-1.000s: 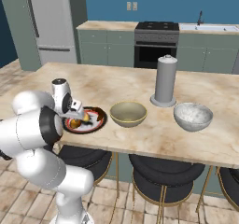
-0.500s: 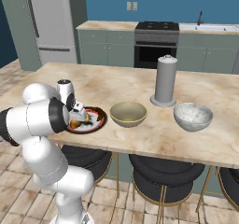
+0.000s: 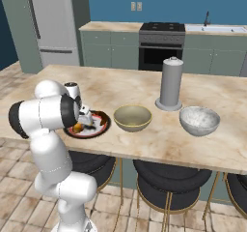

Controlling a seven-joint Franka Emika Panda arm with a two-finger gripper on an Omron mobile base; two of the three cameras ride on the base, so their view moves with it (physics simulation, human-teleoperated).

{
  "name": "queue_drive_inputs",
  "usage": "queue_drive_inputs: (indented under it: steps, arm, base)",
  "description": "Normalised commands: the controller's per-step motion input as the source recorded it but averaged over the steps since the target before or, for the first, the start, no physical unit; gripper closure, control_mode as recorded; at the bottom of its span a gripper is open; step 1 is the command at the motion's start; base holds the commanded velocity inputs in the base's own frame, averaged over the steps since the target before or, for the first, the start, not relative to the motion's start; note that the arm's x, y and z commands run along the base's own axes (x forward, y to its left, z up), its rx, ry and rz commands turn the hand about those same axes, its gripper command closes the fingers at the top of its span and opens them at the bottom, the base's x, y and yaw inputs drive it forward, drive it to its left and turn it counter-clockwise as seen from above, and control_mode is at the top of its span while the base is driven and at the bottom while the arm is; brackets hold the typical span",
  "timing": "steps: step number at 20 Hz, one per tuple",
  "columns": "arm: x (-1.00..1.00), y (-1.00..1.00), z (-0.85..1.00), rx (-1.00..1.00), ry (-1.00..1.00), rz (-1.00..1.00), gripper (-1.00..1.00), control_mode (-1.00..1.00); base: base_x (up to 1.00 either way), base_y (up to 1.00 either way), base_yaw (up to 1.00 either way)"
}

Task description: Take the fruits from the plate on the dining counter and place two fruits in each bowl.

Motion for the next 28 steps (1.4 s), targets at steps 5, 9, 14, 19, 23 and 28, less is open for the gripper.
queue_drive_inputs:
  steps: [5,9,14,19,23,28]
  arm:
    - [0.01,0.00,-0.13,0.00,0.01,0.00,-1.00,-1.00]
    - [-0.04,0.00,-0.22,0.00,0.02,0.00,-1.00,-1.00]
    - [-0.05,0.00,-0.21,0.00,0.01,0.00,-1.00,-1.00]
    - [-0.10,0.00,-0.06,0.00,0.00,0.00,-1.00,-1.00]
    - [-0.18,0.00,0.00,0.00,0.00,0.00,-1.00,-1.00]
    - [-0.01,0.00,0.00,0.00,0.00,0.00,-1.00,-1.00]
  base:
    - [0.00,0.00,0.00]
    - [0.00,0.00,0.00]
    - [0.00,0.00,0.00]
    - [0.00,0.00,0.00]
    - [0.00,0.00,0.00]
    - [0.00,0.00,0.00]
